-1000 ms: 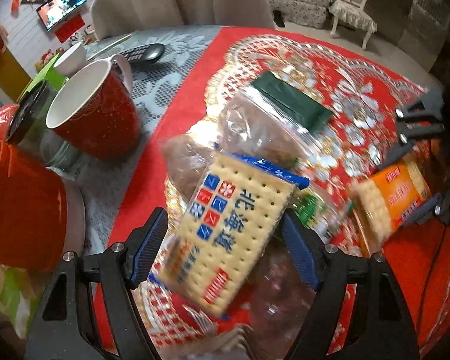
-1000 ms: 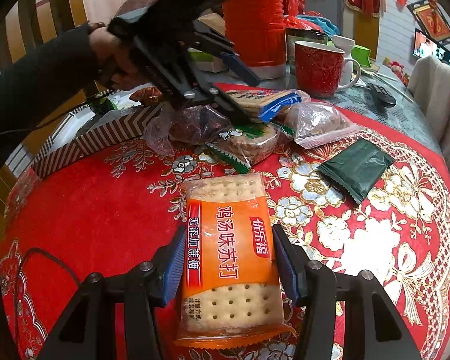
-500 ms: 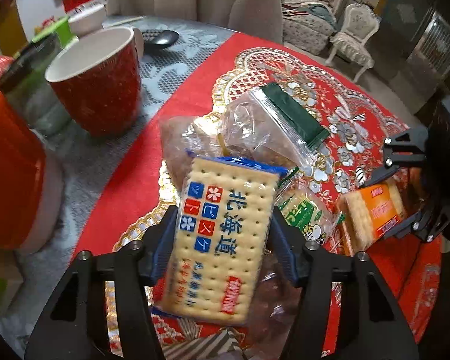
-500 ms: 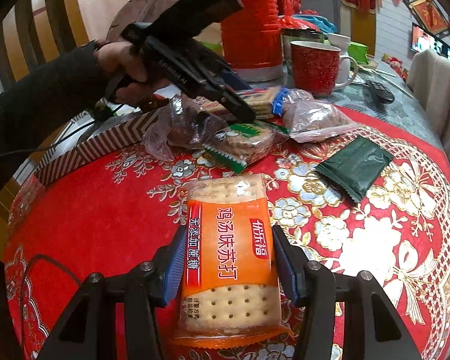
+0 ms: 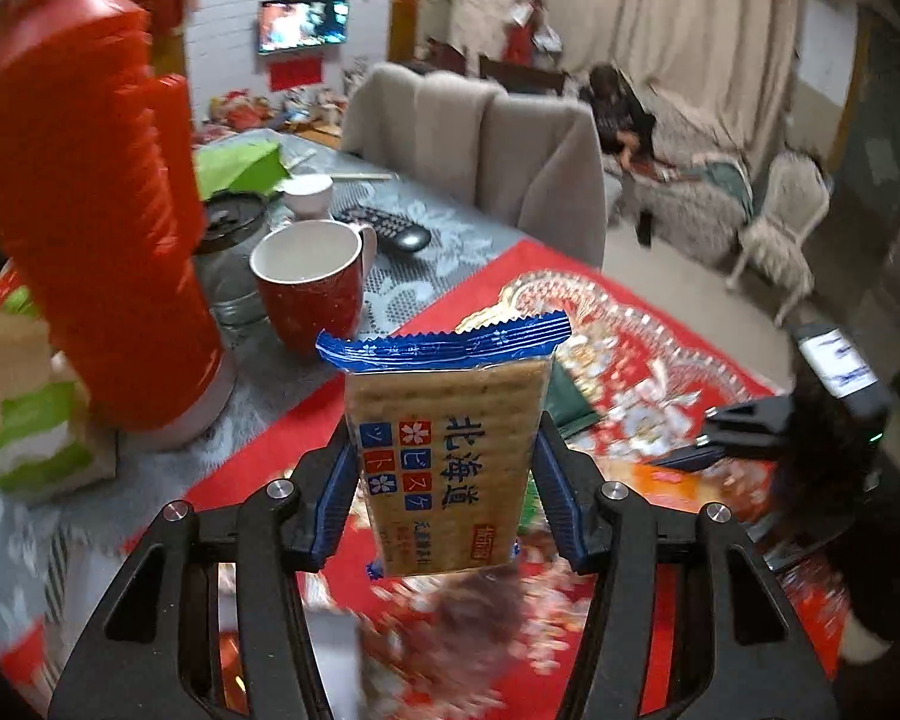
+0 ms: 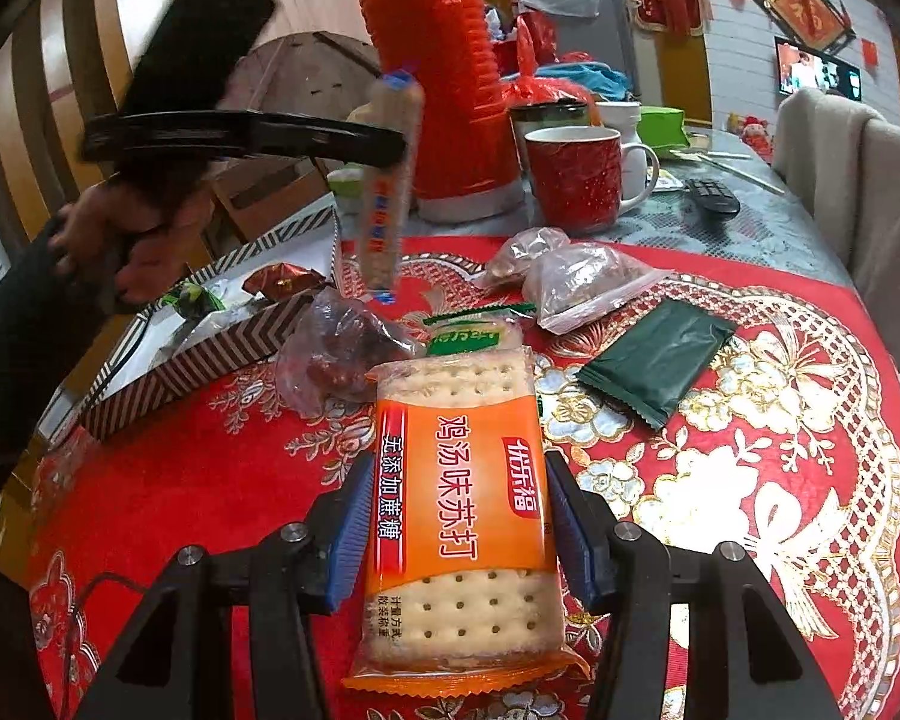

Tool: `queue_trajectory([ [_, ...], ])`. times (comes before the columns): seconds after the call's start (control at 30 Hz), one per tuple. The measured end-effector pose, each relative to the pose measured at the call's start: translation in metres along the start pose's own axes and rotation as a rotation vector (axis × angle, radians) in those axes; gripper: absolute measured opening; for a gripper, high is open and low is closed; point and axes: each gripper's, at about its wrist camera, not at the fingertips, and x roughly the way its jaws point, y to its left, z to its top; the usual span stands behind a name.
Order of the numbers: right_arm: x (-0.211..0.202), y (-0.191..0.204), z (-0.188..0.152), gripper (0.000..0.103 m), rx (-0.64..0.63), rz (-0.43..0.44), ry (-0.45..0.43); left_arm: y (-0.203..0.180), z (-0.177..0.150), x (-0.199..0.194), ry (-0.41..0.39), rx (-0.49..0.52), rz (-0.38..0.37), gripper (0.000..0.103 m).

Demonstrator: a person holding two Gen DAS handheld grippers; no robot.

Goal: Organize snacks
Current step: 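Carry both cracker packets over the tray and open both tools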

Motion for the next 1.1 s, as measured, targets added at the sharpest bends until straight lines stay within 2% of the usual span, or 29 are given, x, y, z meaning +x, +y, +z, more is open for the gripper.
queue_trajectory([
  [0.17,-0.004,0.008,-0.001,0.052,-0.043,-0.006,-0.017,-0.017,-0.03,-0.038,-0.093,-0.111,0.021,0.054],
  [0.33,-0.003,0.014,-0.002,0.052,-0.078,-0.016,-0.013,-0.021,-0.079,-0.066,-0.148,-0.228,0.045,0.054],
  [0.43,-0.001,0.016,-0.001,0.052,-0.096,-0.036,-0.008,-0.009,-0.104,-0.08,-0.19,-0.334,0.037,0.054],
  [0.57,-0.003,0.021,-0.003,0.052,-0.115,-0.069,-0.022,0.008,-0.12,-0.11,-0.277,-0.4,0.083,0.054],
  [0.67,-0.013,0.018,-0.003,0.052,-0.097,-0.089,-0.068,0.023,-0.127,-0.14,-0.37,-0.431,0.164,0.054],
  [0.77,-0.024,0.013,0.001,0.053,-0.029,-0.117,-0.144,0.047,-0.141,-0.168,-0.456,-0.507,0.202,0.054],
  [0.83,-0.028,0.022,0.01,0.053,0.016,-0.083,-0.189,0.065,-0.155,-0.181,-0.48,-0.576,0.225,0.054],
  [0.97,-0.028,0.07,0.045,0.052,0.013,0.065,-0.321,0.086,-0.172,-0.184,-0.448,-0.654,0.238,0.054],
  [1.1,-0.008,0.119,0.077,0.052,-0.025,0.158,-0.369,0.095,-0.187,-0.196,-0.46,-0.699,0.284,0.054],
])
